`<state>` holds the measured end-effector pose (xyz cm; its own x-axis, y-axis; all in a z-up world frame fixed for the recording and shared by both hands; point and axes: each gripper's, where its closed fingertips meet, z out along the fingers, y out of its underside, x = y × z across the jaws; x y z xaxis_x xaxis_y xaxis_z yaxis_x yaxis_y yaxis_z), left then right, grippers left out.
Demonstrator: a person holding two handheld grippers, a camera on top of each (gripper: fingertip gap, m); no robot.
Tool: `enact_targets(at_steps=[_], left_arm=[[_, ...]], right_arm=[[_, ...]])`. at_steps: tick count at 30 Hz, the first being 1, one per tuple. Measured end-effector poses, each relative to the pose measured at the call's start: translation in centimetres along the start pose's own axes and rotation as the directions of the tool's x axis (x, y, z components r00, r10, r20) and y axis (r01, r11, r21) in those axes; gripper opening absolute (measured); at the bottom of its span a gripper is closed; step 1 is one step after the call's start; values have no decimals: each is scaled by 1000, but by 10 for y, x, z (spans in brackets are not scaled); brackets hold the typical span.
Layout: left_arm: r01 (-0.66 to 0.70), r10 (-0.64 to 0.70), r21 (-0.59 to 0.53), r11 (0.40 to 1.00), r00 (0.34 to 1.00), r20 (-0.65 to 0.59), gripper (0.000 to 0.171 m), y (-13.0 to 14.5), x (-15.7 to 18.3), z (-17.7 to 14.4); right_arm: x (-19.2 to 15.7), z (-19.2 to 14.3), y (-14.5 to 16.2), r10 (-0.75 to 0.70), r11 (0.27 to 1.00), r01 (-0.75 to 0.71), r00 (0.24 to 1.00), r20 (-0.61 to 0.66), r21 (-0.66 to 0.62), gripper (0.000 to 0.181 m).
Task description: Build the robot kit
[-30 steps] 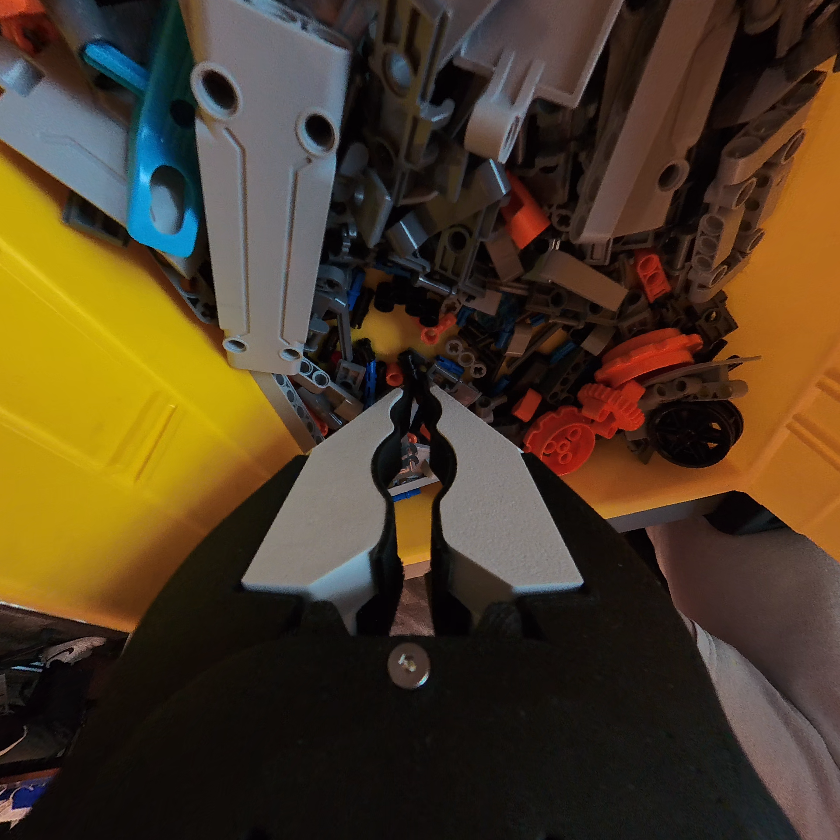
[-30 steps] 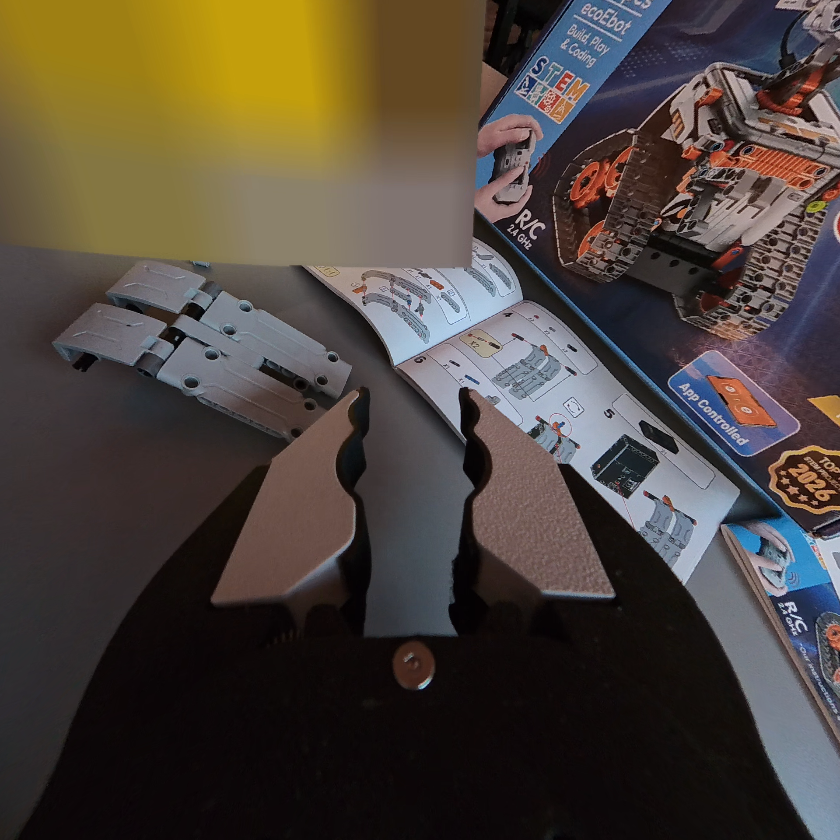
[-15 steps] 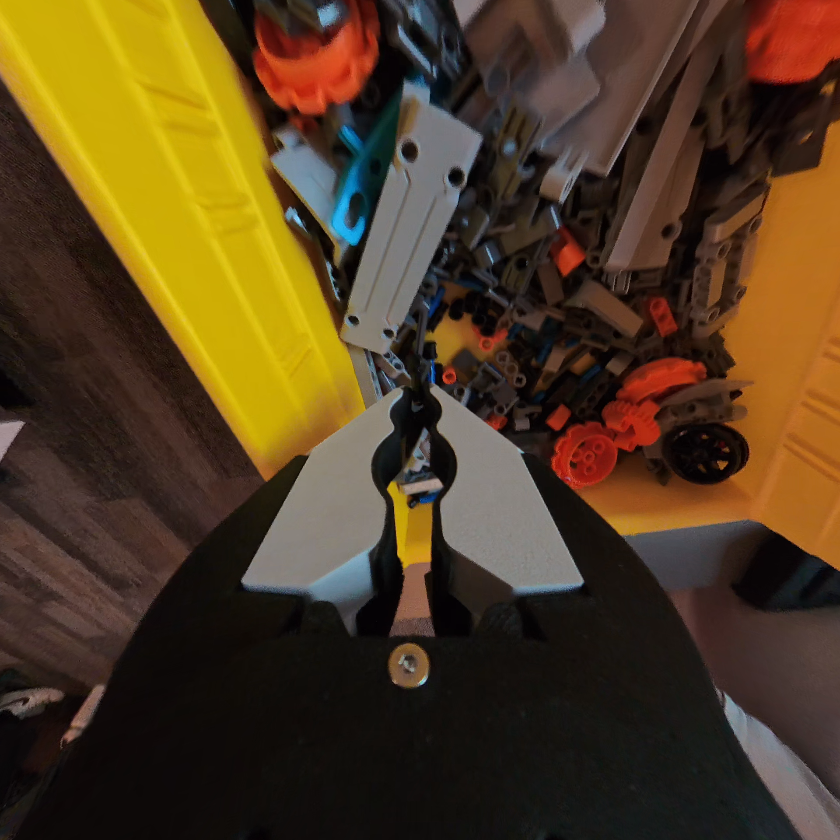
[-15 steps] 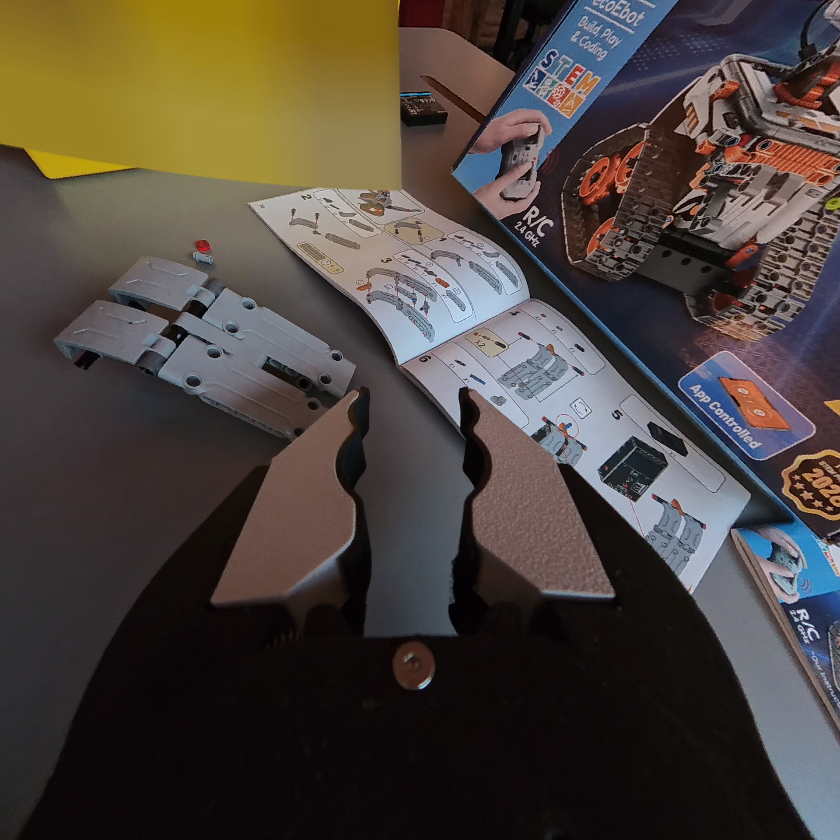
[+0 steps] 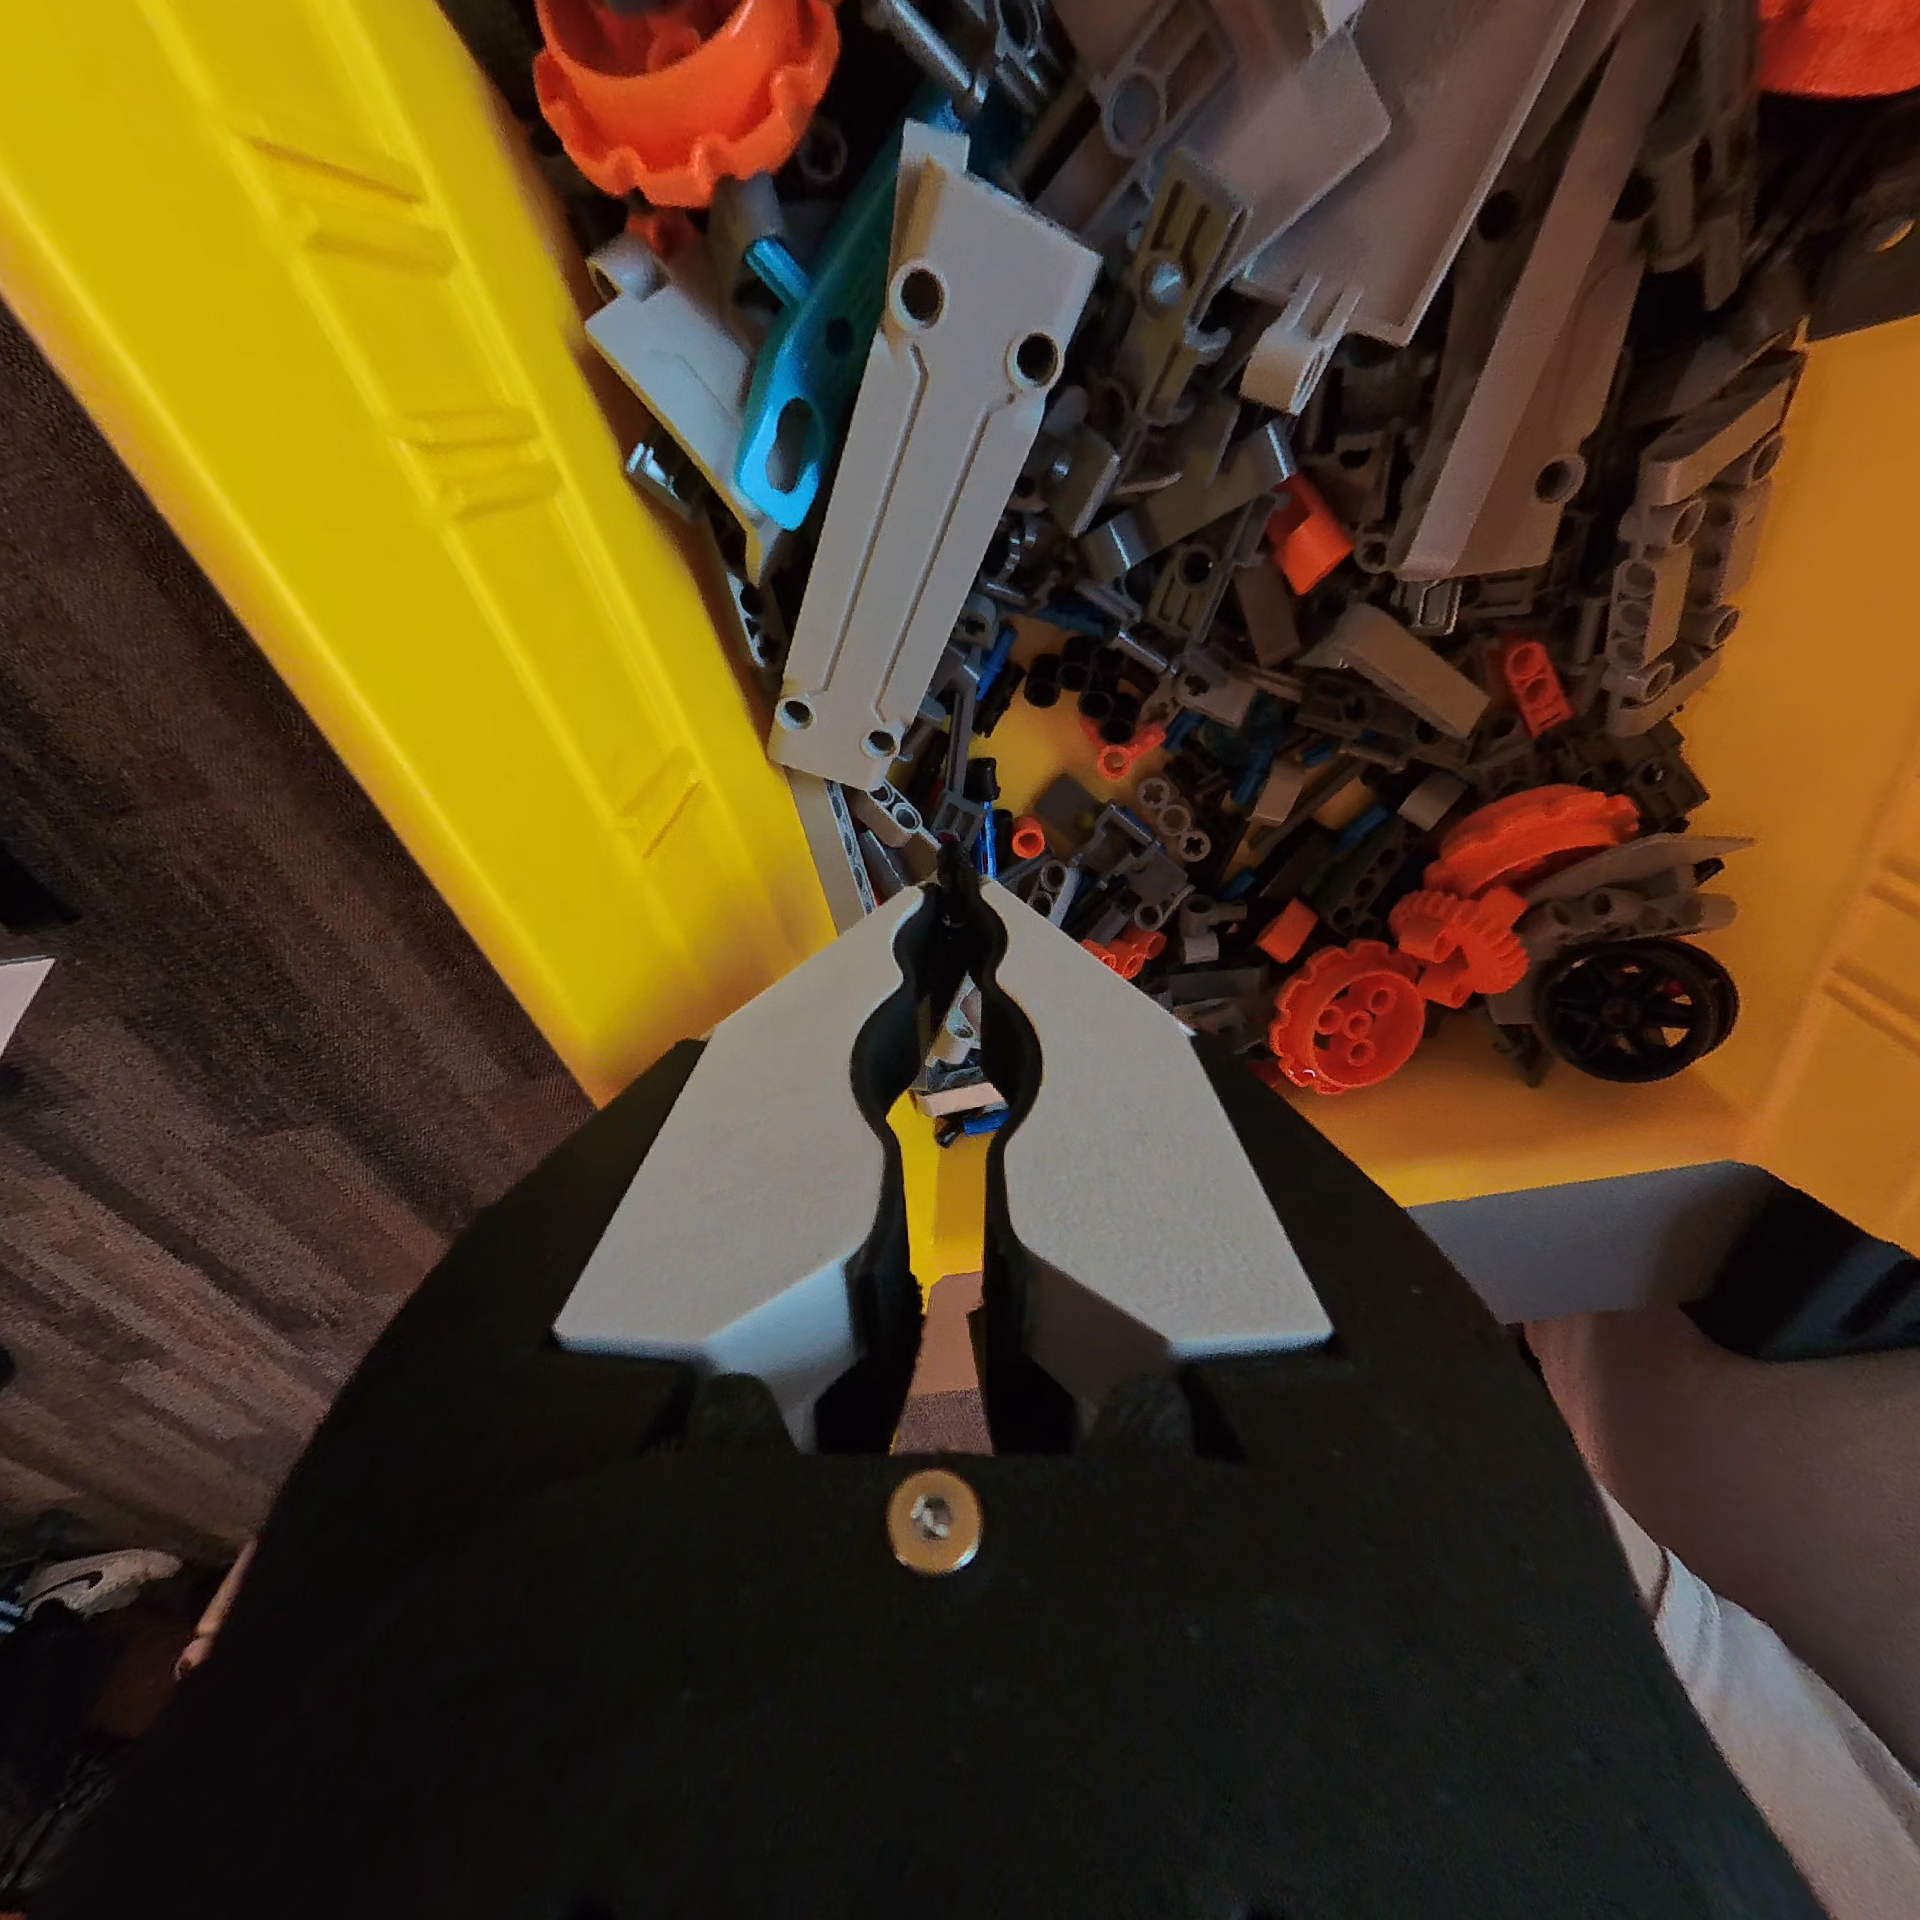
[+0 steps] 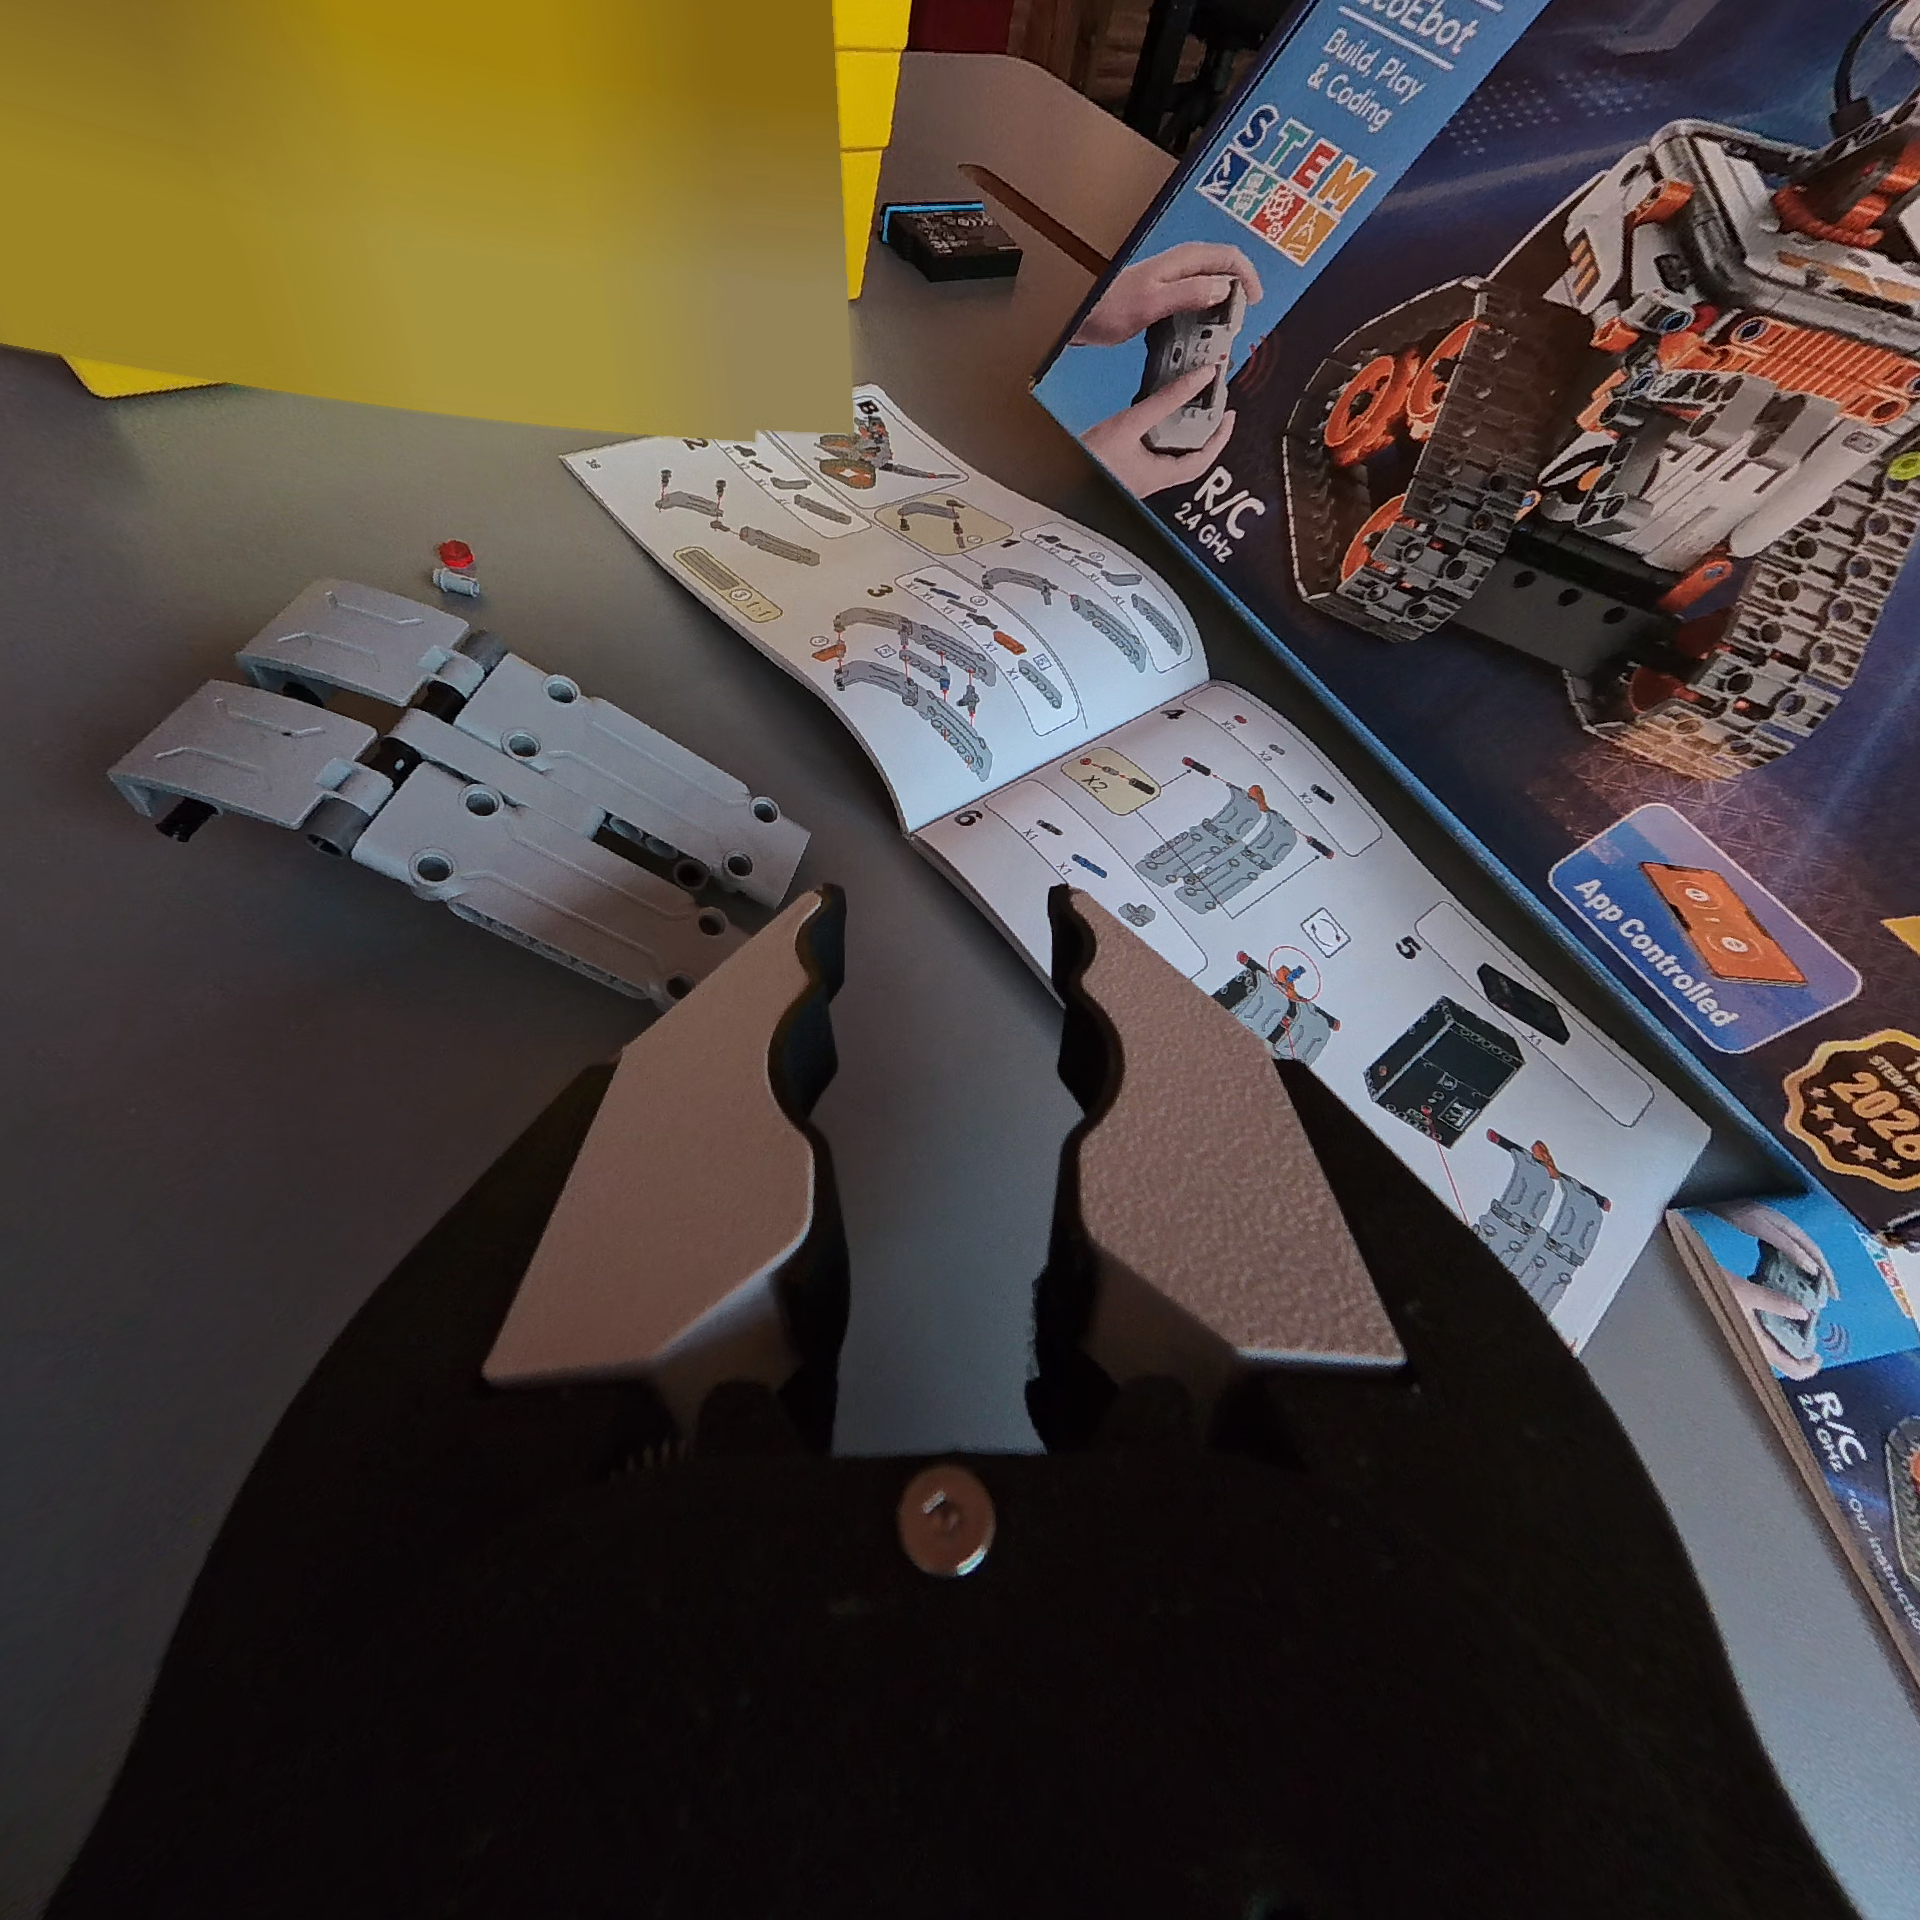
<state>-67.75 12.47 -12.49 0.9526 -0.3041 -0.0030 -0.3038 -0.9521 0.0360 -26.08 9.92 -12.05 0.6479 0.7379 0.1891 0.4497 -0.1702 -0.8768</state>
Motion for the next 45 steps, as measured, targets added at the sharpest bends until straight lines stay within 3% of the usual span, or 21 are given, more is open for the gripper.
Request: enact_targets(at_steps=[6, 15, 45], left_arm=[[26, -26, 17, 1000, 1000, -3, 1, 3, -2, -5], [-51, 51, 18, 999, 998, -34, 2, 2, 18, -7], [-112, 106, -82, 990, 992, -73, 1, 19, 33, 0]], right_arm=[[0, 1, 1, 3, 1000, -3, 1000, 3, -5, 39], [1, 0, 3, -10, 1000, 10, 1000, -5, -13, 38], [-1, -3, 5, -39, 999, 39, 999, -3, -28, 39]])
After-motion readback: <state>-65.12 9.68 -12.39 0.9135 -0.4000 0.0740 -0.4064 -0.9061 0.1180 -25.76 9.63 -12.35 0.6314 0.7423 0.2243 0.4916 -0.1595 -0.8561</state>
